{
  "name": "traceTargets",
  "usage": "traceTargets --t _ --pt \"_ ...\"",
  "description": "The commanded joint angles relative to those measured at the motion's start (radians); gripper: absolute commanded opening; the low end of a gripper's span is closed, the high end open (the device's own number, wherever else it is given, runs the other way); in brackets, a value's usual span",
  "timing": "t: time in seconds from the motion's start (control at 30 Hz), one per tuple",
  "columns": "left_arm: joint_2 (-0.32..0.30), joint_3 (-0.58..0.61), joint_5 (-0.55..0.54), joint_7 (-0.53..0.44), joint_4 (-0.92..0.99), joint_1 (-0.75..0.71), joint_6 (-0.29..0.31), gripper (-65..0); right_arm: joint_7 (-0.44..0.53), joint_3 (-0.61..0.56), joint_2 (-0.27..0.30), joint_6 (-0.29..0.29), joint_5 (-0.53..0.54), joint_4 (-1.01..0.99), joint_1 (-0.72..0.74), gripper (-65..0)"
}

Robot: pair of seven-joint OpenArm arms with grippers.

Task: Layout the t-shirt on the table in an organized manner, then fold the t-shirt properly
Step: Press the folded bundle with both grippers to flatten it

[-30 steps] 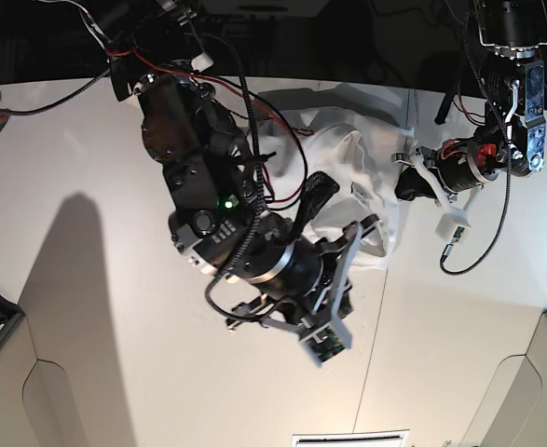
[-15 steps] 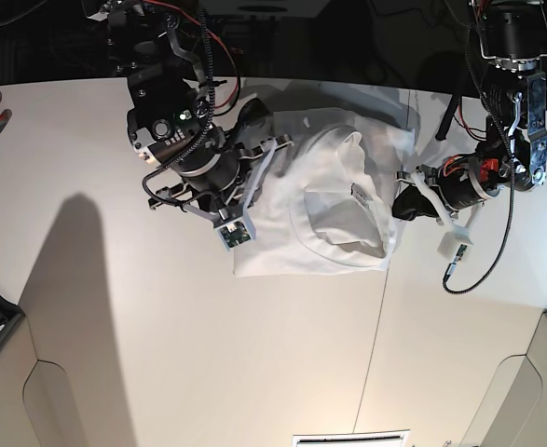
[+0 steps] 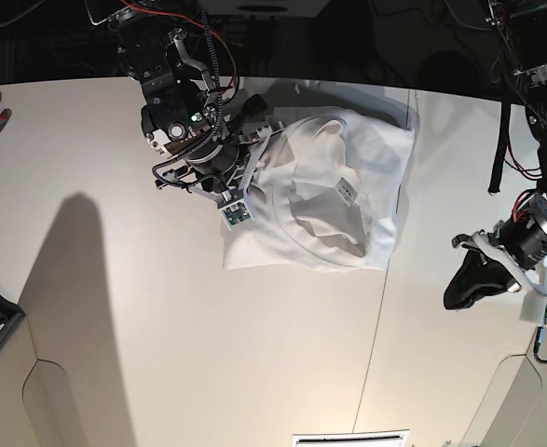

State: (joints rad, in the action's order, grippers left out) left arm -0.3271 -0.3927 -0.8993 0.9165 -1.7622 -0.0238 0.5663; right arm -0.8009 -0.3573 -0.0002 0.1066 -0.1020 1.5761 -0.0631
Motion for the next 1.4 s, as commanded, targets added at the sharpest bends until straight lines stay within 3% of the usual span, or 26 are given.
traceTargets --t 0.0,0.13,0.3,0.5,0.6,0.67,0.83,1.0,1.13,1.37 --pt "-0.001 0.004 -0.058 0.005 -0.022 0.016 0.031 -65.0 -0.010 0.000 -0.006 0.002 0.005 0.006 0.007 -65.0" --pt "0.048 0.072 -0.150 0.068 -0.021 0.010 0.052 -65.0 -0.010 0.000 -0.006 0.002 0.005 0.006 0.007 -65.0" --pt "0.066 0.263 -0.148 0.068 -0.009 0.008 0.055 -65.0 -0.010 0.000 -0.012 0.002 0.004 0.006 0.007 -65.0" --pt "0.067 0.441 0.003 0.065 -0.002 0.011 0.051 -65.0 -0.010 0.000 -0.023 0.002 0.005 0.006 0.007 -65.0" --pt "0.067 0.485 0.101 -0.009 0.035 0.024 0.035 -65.0 -0.010 0.000 -0.023 0.003 0.005 0.006 0.007 -65.0" --pt "0.067 0.497 0.151 -0.059 0.109 0.050 0.012 -65.0 -0.010 0.000 -0.022 0.003 0.005 0.006 0.007 -65.0" --pt "0.066 0.497 0.167 -0.072 0.381 0.156 0.009 -65.0 -0.011 0.000 -0.022 0.003 0.005 0.006 0.006 -65.0" --pt "0.063 0.497 0.309 -0.157 0.606 0.235 0.008 -65.0 -0.012 0.000 -0.022 0.002 0.005 0.006 0.004 -65.0" --pt "0.061 0.497 0.389 -0.266 0.672 0.244 -0.064 -65.0 -0.012 0.000 -0.022 0.002 0.005 0.006 0.005 -65.0" --pt "0.061 0.497 0.542 -0.428 0.671 0.248 -0.264 -65.0 -0.053 0.000 -0.022 0.001 0.005 0.007 0.004 -65.0"
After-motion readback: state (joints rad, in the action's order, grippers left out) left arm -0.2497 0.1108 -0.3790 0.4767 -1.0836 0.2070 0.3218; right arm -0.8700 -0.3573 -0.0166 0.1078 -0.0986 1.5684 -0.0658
